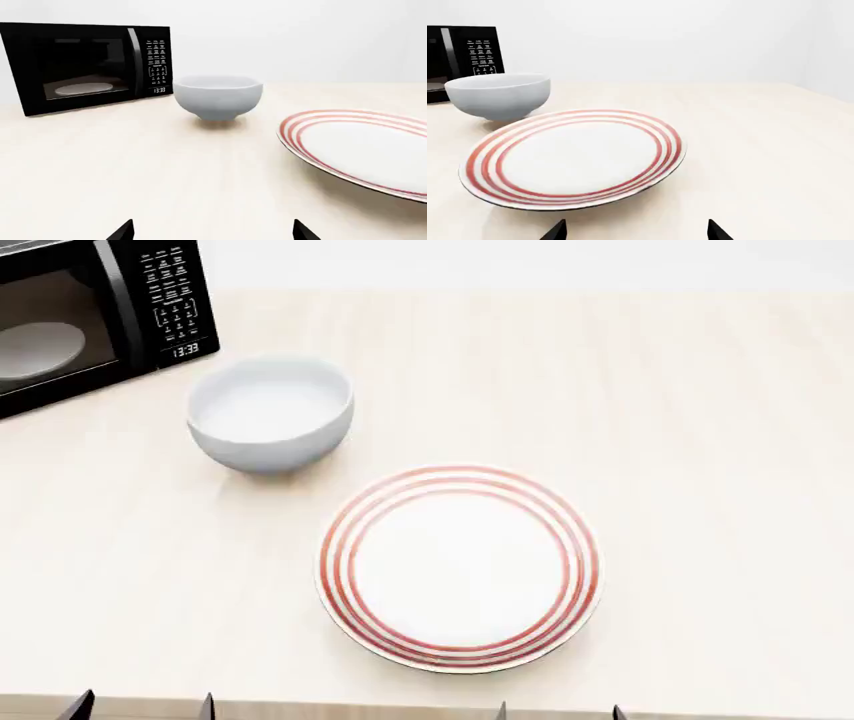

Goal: Open the microwave.

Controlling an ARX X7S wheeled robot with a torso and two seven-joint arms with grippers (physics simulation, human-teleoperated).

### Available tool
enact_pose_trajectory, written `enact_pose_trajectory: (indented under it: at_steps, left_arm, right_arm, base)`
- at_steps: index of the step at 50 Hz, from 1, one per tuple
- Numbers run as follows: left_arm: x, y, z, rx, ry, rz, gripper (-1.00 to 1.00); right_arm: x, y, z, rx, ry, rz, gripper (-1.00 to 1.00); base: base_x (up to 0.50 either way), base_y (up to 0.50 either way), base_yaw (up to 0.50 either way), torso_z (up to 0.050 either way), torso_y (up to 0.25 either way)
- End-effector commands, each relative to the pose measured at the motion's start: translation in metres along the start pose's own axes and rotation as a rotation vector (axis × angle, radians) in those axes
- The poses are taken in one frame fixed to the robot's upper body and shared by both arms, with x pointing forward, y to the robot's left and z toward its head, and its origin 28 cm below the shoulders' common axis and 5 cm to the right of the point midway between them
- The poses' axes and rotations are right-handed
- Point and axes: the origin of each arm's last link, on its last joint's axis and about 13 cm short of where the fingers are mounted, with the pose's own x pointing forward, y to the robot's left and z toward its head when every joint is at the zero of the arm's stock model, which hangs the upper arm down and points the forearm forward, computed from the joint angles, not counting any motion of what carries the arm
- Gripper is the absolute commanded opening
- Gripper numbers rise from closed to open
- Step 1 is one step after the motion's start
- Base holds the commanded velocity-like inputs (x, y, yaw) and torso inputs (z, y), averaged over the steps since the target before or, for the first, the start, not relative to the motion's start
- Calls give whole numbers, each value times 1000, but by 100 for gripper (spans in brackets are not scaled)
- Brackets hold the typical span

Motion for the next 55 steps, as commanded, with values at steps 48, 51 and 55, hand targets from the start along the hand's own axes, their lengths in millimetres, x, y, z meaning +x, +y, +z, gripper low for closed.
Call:
enact_pose_trajectory:
  at_steps: [48,51,55]
  left_arm:
    - [-13,2,20,54,-65,2,100]
    - [-14,3,20,53,-65,3,100]
    - [-14,3,20,54,-65,4,100]
  right_arm:
    - [-8,11,38,-34,-112,92,100]
    - [-8,12,38,-37,-113,96,100]
    - [-8,12,38,-38,-112,100,100]
  base:
    - [100,200,0,0,0]
    - [190,408,0,0,0]
    - [199,412,0,0,0]
